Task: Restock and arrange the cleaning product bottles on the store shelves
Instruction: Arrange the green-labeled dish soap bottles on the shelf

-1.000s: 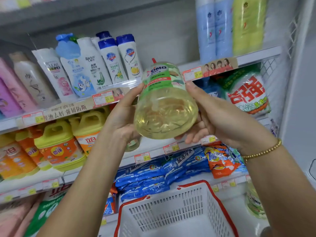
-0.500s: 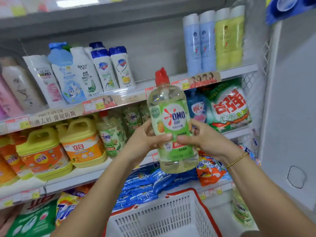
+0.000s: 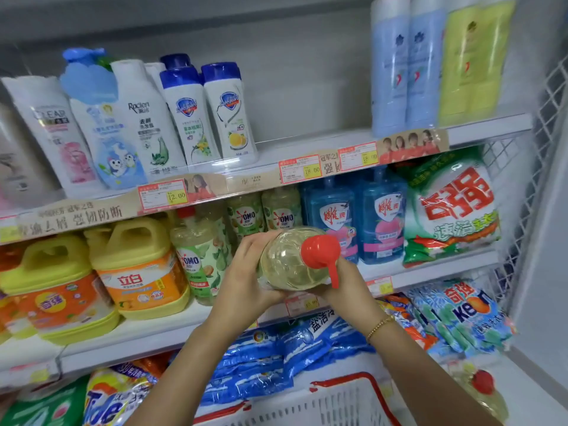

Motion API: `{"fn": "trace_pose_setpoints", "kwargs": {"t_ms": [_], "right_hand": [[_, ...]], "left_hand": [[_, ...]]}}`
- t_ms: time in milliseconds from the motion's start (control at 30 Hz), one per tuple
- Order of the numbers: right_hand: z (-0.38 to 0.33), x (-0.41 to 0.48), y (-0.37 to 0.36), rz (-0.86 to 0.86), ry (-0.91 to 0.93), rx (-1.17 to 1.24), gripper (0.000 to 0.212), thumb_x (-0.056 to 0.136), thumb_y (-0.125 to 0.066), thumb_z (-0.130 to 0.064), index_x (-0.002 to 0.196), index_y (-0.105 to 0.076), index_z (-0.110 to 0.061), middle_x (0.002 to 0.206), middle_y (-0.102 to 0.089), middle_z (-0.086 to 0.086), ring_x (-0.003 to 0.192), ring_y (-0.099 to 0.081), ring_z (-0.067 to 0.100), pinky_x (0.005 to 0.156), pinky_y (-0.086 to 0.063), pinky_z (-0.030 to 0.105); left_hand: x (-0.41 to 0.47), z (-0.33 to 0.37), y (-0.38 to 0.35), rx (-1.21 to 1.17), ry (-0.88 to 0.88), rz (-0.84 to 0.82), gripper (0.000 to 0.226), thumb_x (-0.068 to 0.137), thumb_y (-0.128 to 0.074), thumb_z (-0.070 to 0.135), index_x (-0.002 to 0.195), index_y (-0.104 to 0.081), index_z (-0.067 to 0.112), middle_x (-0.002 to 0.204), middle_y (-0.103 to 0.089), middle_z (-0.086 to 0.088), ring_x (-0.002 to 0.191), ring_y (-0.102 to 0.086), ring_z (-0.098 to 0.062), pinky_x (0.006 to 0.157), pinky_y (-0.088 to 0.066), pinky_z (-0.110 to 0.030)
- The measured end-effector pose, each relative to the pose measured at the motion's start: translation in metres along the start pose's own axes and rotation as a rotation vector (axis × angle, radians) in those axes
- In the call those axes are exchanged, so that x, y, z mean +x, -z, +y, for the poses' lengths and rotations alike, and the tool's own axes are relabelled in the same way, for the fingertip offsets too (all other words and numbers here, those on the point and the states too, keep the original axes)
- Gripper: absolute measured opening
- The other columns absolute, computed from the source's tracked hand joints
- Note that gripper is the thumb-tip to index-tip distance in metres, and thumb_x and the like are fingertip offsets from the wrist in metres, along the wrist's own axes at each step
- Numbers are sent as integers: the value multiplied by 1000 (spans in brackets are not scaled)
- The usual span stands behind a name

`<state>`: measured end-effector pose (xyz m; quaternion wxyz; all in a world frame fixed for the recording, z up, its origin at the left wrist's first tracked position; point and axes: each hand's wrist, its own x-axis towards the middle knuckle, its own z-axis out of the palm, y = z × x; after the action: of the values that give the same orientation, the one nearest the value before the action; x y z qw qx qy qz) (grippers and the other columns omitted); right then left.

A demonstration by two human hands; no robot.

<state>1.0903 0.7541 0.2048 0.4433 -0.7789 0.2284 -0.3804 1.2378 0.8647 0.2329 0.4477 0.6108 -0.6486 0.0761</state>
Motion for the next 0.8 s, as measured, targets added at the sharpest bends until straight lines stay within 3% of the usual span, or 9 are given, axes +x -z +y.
{"fn": "trace_pose_setpoints", "kwargs": {"t_ms": [67, 167, 267, 333, 400, 467, 533, 700, 800], "right_hand": [[25, 14, -2, 79, -7, -139, 36, 85, -70, -17, 116, -55, -29, 106, -62, -13, 101, -57, 8, 80, -43, 9], [75, 28, 7, 210, -111, -476, 39, 91, -62, -31, 126, -56, -16, 122, -60, 5, 113, -54, 21, 90, -42, 29], [116, 30, 12, 165, -197, -631, 43, 91, -57, -43, 118, -62, -9, 115, -60, 11, 112, -52, 28, 92, -41, 34], [136, 27, 6, 184, -137, -697, 49, 87, -50, -52, 104, -67, -9, 100, -61, 9, 100, -54, 29, 86, -46, 38], [148, 26, 0, 232, -77, -745, 46, 83, -49, -52, 94, -68, -11, 91, -58, 5, 90, -53, 25, 83, -49, 41], [149, 27, -3, 246, -63, -763, 37, 84, -57, -47, 95, -67, -13, 91, -56, 2, 91, -49, 21, 85, -50, 44], [151, 29, -3, 259, -59, -756, 39, 85, -51, -50, 96, -65, -14, 92, -52, -1, 92, -47, 18, 87, -49, 44], [160, 31, -3, 143, -113, -772, 54, 86, -30, -57, 100, -64, -17, 100, -53, -2, 101, -45, 18, 95, -45, 42], [159, 33, -2, 69, -96, -854, 52, 89, -28, -51, 102, -65, -16, 103, -57, 1, 104, -46, 21, 97, -44, 47]], "left_hand": [[10, -23, -7, 14, 43, -4, 87, 58, -91, 21, 131, -46, 30, 127, -49, 9, 120, -43, 7, 99, -32, -5], [28, -53, -22, -15, 191, 1, 90, 55, -93, 23, 132, -46, 32, 126, -48, 12, 114, -45, 7, 98, -35, -11], [44, -78, -43, -103, 320, 7, 91, 52, -94, 24, 125, -44, 39, 124, -51, 13, 114, -49, -3, 97, -39, -19], [54, -91, -54, -164, 390, 7, 86, 50, -95, 23, 117, -46, 42, 121, -57, 13, 111, -55, -4, 95, -43, -21], [67, -105, -62, -246, 469, -5, 76, 50, -94, 19, 113, -53, 34, 113, -64, 11, 103, -62, -4, 90, -49, -22], [79, -116, -68, -355, 550, -24, 72, 51, -93, 15, 114, -58, 21, 104, -71, 6, 95, -68, -8, 87, -54, -28], [86, -125, -76, -455, 612, 1, 69, 55, -90, 13, 116, -58, 18, 100, -73, 6, 92, -70, -9, 86, -56, -33], [81, -130, -90, -444, 627, 77, 56, 68, -84, 12, 111, -54, 31, 97, -67, 21, 89, -65, 3, 72, -52, -15], [58, -134, -104, -386, 665, 101, 48, 71, -82, 8, 108, -59, 28, 95, -66, 15, 86, -61, 5, 65, -48, -7]]}}
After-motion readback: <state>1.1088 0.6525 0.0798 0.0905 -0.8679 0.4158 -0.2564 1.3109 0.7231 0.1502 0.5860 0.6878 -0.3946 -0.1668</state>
